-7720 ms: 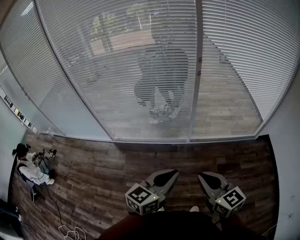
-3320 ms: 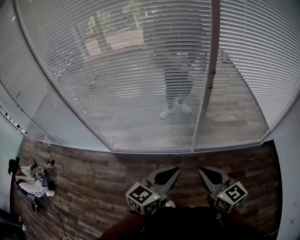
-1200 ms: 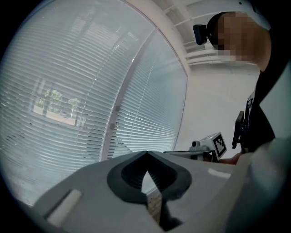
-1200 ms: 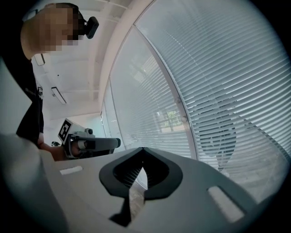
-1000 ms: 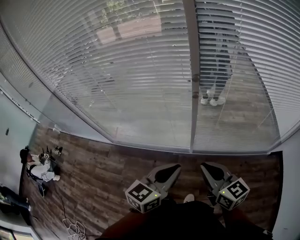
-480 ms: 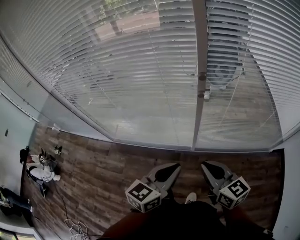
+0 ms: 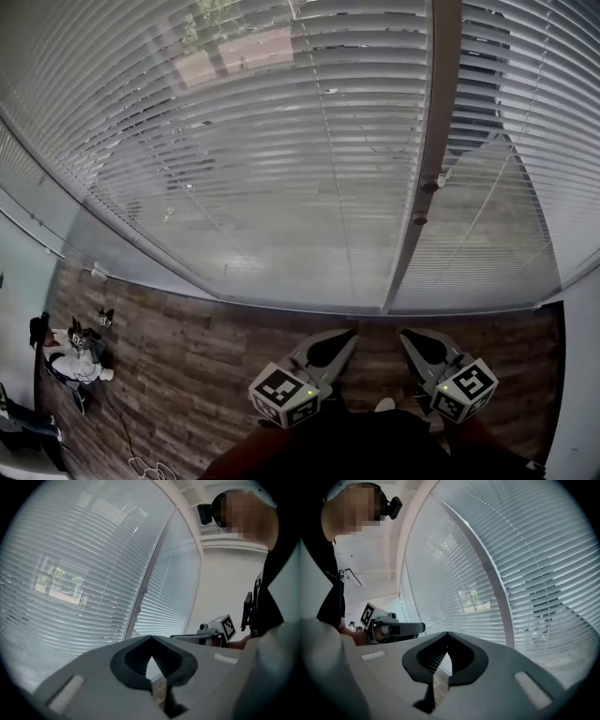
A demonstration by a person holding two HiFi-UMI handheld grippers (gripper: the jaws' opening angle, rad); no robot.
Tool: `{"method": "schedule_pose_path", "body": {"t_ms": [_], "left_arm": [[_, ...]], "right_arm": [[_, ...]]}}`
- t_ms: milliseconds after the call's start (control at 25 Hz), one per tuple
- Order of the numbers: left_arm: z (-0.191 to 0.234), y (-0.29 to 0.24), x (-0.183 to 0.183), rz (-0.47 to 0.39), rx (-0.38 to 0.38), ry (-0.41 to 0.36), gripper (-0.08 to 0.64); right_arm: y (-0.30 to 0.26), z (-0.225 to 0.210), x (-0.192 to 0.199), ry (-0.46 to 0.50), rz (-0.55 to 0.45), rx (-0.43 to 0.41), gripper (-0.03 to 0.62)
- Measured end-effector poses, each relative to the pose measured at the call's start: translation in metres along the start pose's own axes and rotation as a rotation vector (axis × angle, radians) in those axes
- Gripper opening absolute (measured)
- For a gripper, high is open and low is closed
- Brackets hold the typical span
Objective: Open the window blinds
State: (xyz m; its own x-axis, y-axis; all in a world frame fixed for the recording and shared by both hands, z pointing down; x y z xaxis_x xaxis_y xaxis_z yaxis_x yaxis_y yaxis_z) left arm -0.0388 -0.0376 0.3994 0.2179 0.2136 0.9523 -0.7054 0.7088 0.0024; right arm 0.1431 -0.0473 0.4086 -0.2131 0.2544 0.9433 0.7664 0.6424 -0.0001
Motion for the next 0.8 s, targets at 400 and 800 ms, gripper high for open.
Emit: {"method": "schedule_pose_path", "body": {"t_ms": [400, 800], "left_arm": [[0.096, -0.011, -0.018, -0.033, 0.067, -0.007, 0.000], [0.170, -0.012, -0.015, 0.012, 0.206, -0.040, 0.000]], "right_arm": [[-0.092, -0.010, 0.007, 0.046, -0.016, 0.033, 0.026], [-0.148, -0.007, 0.026, 0.098, -0.077, 0.175, 0.026]]}}
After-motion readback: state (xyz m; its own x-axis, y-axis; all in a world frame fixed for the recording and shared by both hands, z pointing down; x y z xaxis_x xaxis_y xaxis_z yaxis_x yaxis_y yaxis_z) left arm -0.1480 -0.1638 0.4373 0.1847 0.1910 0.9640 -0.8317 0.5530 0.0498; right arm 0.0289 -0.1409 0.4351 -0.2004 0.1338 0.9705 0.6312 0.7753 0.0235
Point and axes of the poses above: the fingertips, and each gripper's own axes: y backward along the fingers, z to its left, x out of its underside, the point moved 7 cm from there along y, backward along the fingers, and after that the axes turned 10 degrees about -z, right-handed, at the moved point
